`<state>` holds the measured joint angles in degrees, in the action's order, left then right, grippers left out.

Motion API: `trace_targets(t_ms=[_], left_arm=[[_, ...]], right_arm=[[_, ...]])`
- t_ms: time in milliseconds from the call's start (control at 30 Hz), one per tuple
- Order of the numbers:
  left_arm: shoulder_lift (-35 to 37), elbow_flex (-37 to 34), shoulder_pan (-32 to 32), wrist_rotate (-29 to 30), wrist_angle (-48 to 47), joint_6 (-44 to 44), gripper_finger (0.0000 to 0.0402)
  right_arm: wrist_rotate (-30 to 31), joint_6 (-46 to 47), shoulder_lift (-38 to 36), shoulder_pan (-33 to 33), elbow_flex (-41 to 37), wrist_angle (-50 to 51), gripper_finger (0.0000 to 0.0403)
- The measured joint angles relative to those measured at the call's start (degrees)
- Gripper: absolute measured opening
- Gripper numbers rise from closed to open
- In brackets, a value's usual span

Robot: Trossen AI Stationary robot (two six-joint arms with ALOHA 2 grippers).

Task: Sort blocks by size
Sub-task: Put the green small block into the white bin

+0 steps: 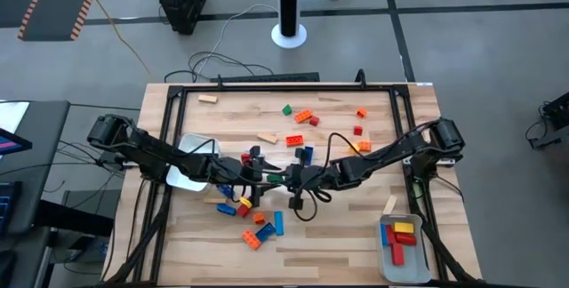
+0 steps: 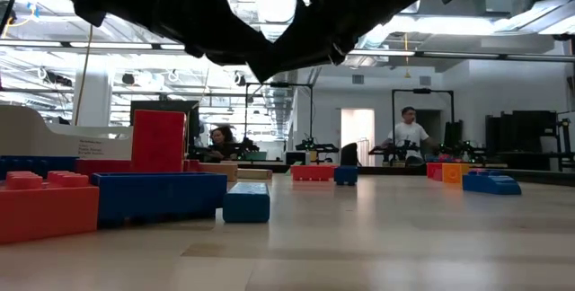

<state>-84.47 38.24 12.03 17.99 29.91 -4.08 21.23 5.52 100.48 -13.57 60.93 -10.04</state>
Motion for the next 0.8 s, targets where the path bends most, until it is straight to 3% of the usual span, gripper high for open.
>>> trace_targets(t_ms=[333, 533, 800], left_arm=[[0.0, 0.0, 0.1, 1.2, -0.4, -1.1, 0.0116], [0.0, 0.0, 0.1, 1.6, -0.7, -1.4, 0.0110], [0.1, -0.1, -0.1, 3.7, -1.6, -0.8, 0.0090]], right_arm=[[0.9, 0.2, 0.0, -0.3, 0.0, 1.2, 0.0098], [1.2, -0.1, -0.3, -0.6, 0.1, 2.3, 0.0103], [1.4, 2.0, -4.8, -1.2, -0.1, 12.3, 0.0187]])
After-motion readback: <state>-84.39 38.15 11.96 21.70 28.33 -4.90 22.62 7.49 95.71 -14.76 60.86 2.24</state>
